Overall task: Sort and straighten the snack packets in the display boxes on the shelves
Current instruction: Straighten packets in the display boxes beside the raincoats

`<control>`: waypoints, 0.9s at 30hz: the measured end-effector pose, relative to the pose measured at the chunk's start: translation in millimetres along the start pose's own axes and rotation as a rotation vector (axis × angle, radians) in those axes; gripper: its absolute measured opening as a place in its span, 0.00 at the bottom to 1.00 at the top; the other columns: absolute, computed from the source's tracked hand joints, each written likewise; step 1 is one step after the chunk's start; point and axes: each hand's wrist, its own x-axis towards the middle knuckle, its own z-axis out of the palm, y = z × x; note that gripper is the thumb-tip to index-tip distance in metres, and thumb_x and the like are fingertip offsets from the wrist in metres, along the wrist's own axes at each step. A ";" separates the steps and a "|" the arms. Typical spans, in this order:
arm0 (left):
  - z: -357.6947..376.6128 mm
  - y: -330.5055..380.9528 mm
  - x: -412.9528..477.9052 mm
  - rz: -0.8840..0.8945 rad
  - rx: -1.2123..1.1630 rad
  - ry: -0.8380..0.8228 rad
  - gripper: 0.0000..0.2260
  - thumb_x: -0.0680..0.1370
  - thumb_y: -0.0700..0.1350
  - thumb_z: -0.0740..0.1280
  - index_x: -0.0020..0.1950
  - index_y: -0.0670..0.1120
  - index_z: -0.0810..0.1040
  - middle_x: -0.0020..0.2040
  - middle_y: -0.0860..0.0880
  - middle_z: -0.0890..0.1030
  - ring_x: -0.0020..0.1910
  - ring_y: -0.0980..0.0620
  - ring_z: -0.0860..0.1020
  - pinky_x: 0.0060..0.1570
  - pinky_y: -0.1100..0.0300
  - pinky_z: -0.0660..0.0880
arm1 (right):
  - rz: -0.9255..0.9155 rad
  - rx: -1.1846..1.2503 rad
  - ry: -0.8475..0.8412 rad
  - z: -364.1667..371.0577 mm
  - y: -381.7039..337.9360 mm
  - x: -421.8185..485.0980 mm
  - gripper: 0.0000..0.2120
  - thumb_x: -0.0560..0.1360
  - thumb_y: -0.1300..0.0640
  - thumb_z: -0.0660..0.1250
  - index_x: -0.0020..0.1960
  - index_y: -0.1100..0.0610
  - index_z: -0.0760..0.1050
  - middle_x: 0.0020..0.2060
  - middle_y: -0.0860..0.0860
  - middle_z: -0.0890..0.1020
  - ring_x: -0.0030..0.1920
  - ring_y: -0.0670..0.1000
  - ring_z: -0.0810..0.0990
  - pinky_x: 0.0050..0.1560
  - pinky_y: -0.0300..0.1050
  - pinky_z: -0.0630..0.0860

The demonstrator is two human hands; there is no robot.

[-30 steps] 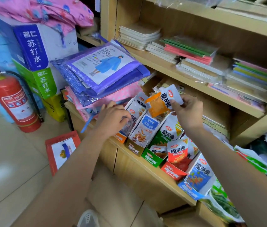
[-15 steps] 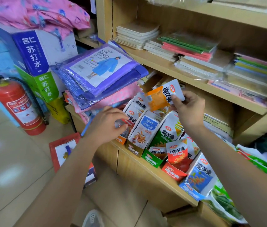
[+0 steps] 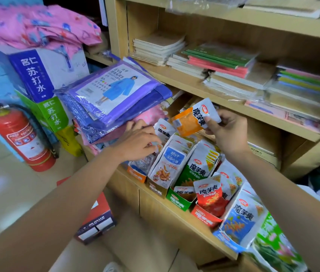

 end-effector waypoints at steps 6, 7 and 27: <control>-13.2 -12.4 -47.8 0.112 -0.089 0.072 0.14 0.71 0.60 0.65 0.55 0.64 0.82 0.48 0.74 0.73 0.58 0.60 0.69 0.61 0.52 0.64 | -0.016 0.049 -0.042 13.7 -4.6 -1.1 0.04 0.78 0.60 0.71 0.49 0.61 0.82 0.42 0.56 0.86 0.35 0.46 0.84 0.38 0.42 0.82; -13.3 -14.0 -53.6 0.119 -0.098 0.082 0.13 0.72 0.60 0.68 0.56 0.64 0.82 0.48 0.73 0.74 0.56 0.61 0.71 0.60 0.52 0.67 | -0.011 0.051 -0.052 16.7 -5.1 -1.1 0.03 0.78 0.61 0.71 0.49 0.60 0.82 0.43 0.57 0.86 0.35 0.46 0.84 0.37 0.41 0.82; -13.2 -11.7 -25.2 0.117 0.077 0.052 0.28 0.74 0.64 0.70 0.73 0.61 0.71 0.70 0.61 0.74 0.70 0.54 0.64 0.68 0.50 0.64 | -0.039 -0.151 0.008 29.9 0.0 14.8 0.05 0.77 0.57 0.71 0.45 0.57 0.83 0.37 0.55 0.85 0.36 0.54 0.85 0.40 0.58 0.82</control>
